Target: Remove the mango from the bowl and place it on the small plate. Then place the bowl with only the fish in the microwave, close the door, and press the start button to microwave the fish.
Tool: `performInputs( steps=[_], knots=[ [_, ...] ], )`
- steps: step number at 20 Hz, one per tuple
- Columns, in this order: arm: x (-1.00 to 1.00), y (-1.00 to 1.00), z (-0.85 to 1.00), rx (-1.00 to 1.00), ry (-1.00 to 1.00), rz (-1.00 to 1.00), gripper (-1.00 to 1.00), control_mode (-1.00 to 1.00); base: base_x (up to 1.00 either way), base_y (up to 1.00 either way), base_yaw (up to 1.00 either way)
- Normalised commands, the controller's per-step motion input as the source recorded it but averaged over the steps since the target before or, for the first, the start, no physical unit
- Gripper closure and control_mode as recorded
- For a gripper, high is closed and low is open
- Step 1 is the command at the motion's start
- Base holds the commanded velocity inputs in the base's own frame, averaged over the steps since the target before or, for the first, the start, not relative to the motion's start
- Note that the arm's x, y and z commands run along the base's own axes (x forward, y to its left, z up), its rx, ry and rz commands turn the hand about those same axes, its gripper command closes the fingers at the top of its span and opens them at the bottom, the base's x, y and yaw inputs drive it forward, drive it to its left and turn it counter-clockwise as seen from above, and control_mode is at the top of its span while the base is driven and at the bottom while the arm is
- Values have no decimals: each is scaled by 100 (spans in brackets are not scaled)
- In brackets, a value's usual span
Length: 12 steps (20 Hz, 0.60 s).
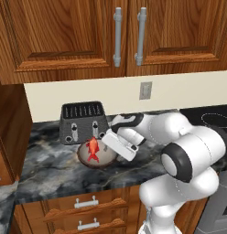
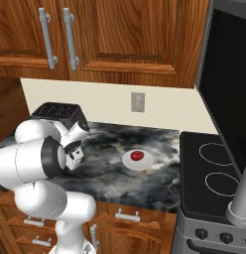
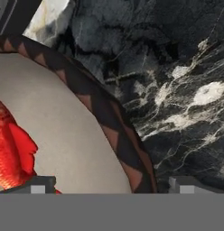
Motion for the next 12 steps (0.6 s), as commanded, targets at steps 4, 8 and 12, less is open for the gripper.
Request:
performInputs(
  steps=[4,8,12],
  knots=[
    [5,4,-15,0,0,0,-100,-100,0,0,0],
    [9,24,-18,0,0,0,-100,-100,0,0,0],
    [0,27,-7,0,-1,0,100,-100,0,0,0]
  ],
)
